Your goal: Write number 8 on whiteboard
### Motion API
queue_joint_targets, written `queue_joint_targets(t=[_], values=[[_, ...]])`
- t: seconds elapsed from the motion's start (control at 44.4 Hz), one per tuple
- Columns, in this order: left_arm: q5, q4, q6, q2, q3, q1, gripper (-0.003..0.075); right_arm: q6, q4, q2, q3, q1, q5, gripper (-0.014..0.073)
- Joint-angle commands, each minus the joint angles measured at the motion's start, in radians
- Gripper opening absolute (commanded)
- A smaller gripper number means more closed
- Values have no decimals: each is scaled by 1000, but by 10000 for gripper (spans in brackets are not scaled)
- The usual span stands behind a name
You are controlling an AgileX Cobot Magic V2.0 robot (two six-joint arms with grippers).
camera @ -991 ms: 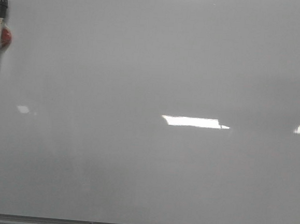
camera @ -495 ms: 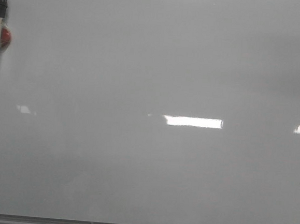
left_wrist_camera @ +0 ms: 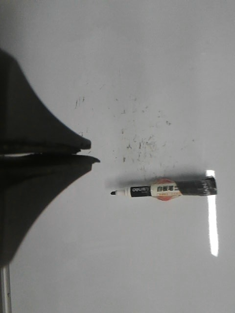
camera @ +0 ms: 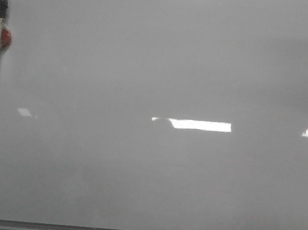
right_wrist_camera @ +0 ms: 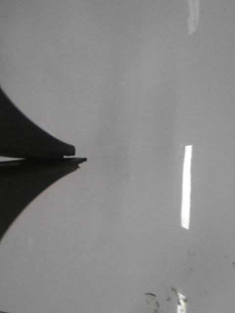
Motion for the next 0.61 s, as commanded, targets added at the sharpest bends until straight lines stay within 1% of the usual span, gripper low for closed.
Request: queue_joint_targets(t=[0.0, 0.045, 0.068, 0.113, 0.135, 0.158, 0.225, 0.248, 0.27, 0.315, 0.36, 0.405, 0.495, 0.585], values=[[-84, -13, 0, 38, -15, -4, -17, -13, -10, 26, -25, -9, -24, -15], [-84, -13, 0, 52, -13, -4, -6, -15, -10, 35, -25, -9, -11, 55], [-84, -13, 0, 63, -13, -4, 13, -15, -10, 38, -25, -9, -9, 100], [-86, -13, 0, 80, -13, -4, 64, -16, -10, 44, -25, -9, -3, 213], [-92, -13, 0, 89, -13, -4, 98, -16, -10, 47, -25, -9, -3, 298], [-96, -13, 0, 98, -13, -4, 138, -16, -10, 48, -25, -9, -3, 342], [-108, -13, 0, 123, -13, -4, 281, -16, -10, 54, -25, -9, -3, 519], [-115, -13, 0, 128, -13, -4, 314, -16, -10, 57, -25, -9, -3, 564], [-122, -13, 0, 139, -13, -4, 380, -16, -10, 57, -25, -9, -3, 603], [-131, -14, 0, 156, -13, -4, 464, -16, -10, 57, -25, -9, -3, 667], [-138, -16, 0, 174, -13, -12, 519, -16, -10, 57, -25, -9, -3, 655], [-144, -17, 0, 191, -13, -25, 542, -16, -10, 57, -25, -9, -3, 643], [-148, -22, 0, 223, -19, -69, 529, -16, -10, 57, -25, -9, -3, 629], [-195, -23, 0, 261, -19, -125, 510, -16, -10, 57, -25, -9, -3, 624]])
